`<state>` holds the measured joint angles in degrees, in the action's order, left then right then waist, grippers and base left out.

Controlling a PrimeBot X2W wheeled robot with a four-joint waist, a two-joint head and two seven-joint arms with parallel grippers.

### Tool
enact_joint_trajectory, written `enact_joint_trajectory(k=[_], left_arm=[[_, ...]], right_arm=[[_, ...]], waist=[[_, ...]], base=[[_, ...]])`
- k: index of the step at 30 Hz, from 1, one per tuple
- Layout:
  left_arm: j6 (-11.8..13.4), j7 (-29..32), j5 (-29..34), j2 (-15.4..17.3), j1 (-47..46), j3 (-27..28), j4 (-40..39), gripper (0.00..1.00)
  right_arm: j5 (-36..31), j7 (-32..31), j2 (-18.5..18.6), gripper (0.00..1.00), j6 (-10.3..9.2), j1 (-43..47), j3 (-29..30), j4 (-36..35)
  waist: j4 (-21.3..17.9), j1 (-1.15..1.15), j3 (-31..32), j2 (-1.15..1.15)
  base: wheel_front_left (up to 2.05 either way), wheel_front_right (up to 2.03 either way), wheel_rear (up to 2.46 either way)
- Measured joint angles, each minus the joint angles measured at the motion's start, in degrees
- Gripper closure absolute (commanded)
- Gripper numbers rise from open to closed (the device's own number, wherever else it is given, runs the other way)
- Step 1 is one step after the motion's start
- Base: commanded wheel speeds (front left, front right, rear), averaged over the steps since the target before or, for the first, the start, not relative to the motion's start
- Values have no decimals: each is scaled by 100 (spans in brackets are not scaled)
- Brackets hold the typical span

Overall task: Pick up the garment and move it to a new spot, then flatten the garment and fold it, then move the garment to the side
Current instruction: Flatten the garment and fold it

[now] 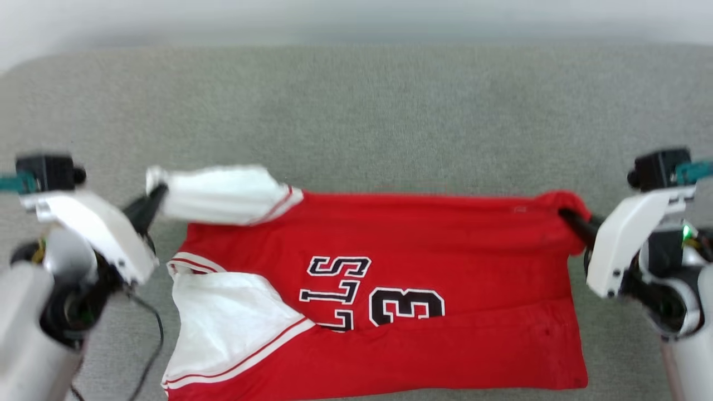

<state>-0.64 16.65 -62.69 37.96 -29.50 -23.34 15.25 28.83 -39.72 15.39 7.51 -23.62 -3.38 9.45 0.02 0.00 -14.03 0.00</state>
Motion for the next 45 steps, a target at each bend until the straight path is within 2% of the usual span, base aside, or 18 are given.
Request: enact_joint_trajectory(k=[4,11,12,13,14,15,16,20,25,26,29,36,41,45], left_arm=[[159,-297,-174,-20,906,91,-256,100],[286,-582,-497,-274,2159,53,-416,100],[286,-589,-526,-323,2272,19,-391,100],[283,-660,-586,-419,2346,27,-356,97],[282,-682,-657,-515,2389,20,-305,80],[282,-673,-662,-570,2443,-31,-248,58],[285,-689,-656,-613,2497,-64,-190,1],[216,-868,-631,-768,2577,-114,13,0],[289,-1546,-167,-751,2581,-68,5,0],[342,-1691,-33,-730,2581,-68,-42,0],[713,-2213,283,-766,2576,67,-267,0],[1316,-2920,1092,-849,2564,43,-1028,0],[1608,-3081,1780,-847,2542,-81,-1436,0],[1803,-3132,2260,-888,2530,-146,-1757,0]], right_arm=[[30,57,-99,100,0,599,134,-52],[16,287,-252,100,0,1461,220,73],[20,300,-278,83,0,1574,235,124],[45,311,-307,47,0,1672,256,193],[45,363,-338,0,0,1759,260,247],[37,434,-348,0,0,1830,247,286],[52,504,-369,0,-1,1875,258,327],[118,865,-452,0,-1,2054,189,405],[177,1555,-438,0,-1,2146,81,110],[199,1660,-417,0,-1,2158,80,12],[257,1775,-339,0,-1,2194,130,-254],[257,931,-63,0,-1,2322,684,-447],[126,137,-4,0,-1,2367,1034,-503],[86,-222,-114,0,-1,2396,1121,-472]], waist=[[50,0,362,0],[79,-1,789,0],[77,-1,827,0],[77,-1,854,0],[77,-1,878,0],[72,-1,898,0],[62,-1,907,0],[17,-1,949,0],[-56,-1,1050,0],[-72,-1,1072,0],[-103,-1,1141,0],[-82,-1,1192,0],[49,0,1123,0],[209,0,1039,0]], base=[[0,0,0],[0,0,0],[0,0,0],[0,0,0],[0,0,0],[0,0,0],[0,0,0],[0,0,0],[0,0,0],[0,0,0],[0,0,0],[0,0,0],[0,0,0],[0,0,0]])
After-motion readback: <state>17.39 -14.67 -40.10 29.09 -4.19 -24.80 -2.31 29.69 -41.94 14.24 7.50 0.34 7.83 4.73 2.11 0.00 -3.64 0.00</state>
